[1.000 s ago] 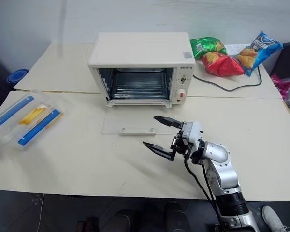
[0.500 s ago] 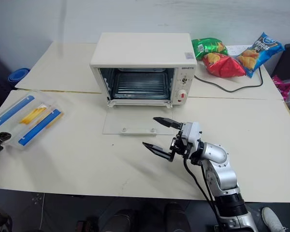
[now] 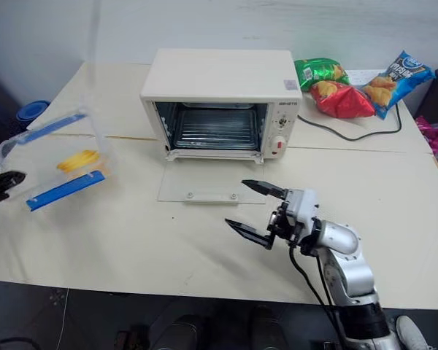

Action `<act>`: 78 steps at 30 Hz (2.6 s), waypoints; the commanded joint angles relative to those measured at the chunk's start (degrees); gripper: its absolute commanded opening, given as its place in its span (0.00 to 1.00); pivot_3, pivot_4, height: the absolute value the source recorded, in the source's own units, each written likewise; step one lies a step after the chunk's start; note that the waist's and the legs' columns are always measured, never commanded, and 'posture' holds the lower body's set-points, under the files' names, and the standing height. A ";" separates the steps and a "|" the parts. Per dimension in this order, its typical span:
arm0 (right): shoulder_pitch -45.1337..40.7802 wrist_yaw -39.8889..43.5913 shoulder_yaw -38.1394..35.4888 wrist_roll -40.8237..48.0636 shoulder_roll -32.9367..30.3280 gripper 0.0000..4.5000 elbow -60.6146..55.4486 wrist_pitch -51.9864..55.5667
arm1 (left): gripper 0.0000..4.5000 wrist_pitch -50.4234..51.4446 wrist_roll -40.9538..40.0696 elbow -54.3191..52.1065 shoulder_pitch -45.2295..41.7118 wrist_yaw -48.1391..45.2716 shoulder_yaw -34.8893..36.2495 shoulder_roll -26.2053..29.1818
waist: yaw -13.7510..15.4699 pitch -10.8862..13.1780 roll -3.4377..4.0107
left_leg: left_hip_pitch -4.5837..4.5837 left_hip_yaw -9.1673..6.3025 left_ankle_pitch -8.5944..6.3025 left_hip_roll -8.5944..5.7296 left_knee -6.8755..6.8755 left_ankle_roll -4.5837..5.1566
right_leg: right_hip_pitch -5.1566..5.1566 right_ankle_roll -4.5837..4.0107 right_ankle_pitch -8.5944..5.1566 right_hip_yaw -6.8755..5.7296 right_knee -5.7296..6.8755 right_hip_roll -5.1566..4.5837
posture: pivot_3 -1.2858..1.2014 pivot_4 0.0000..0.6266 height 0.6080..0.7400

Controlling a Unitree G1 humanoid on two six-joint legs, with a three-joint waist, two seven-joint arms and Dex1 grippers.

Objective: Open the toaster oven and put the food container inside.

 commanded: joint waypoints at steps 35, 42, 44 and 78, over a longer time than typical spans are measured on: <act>13.63 -9.60 0.10 1.23 -8.66 0.73 -16.30 15.82 | 0.63 -23.88 2.48 -16.92 -1.16 -44.47 -19.56 -6.77 | -1.88 0.05 0.05 | 0.21 0.20 -0.10 0.14 -0.11 -0.20 | -0.37 -0.08 -0.01 0.21 0.07 0.40 | 0.52 0.24 1.00; 2.56 -12.70 8.19 -6.13 -7.72 0.21 -10.40 23.00 | 0.19 -45.25 8.85 -16.06 10.34 -53.15 -26.32 -11.61 | 1.13 0.11 0.14 | 0.10 -0.19 -0.13 0.06 0.21 -0.13 | -0.06 -0.26 0.11 0.31 -0.23 0.30 | 0.52 0.24 1.00; -1.18 -11.70 9.46 -7.20 -7.53 0.06 -7.85 23.62 | 0.05 -46.85 10.48 -16.66 10.42 -51.46 -28.71 -15.01 | 1.60 0.12 0.15 | 0.01 -0.30 -0.19 0.00 0.36 -0.03 | -0.01 -0.22 0.13 0.23 -0.27 0.26 | 0.52 0.24 1.00; -22.58 -12.93 0.61 -7.89 -0.46 0.00 11.69 24.70 | 0.24 -64.52 11.13 -5.94 5.16 -48.63 -22.91 -22.03 | -3.56 0.10 0.16 | -0.97 -0.10 -0.27 0.02 0.79 -0.08 | -1.50 -0.20 0.19 -0.16 0.74 0.13 | 0.52 0.24 1.00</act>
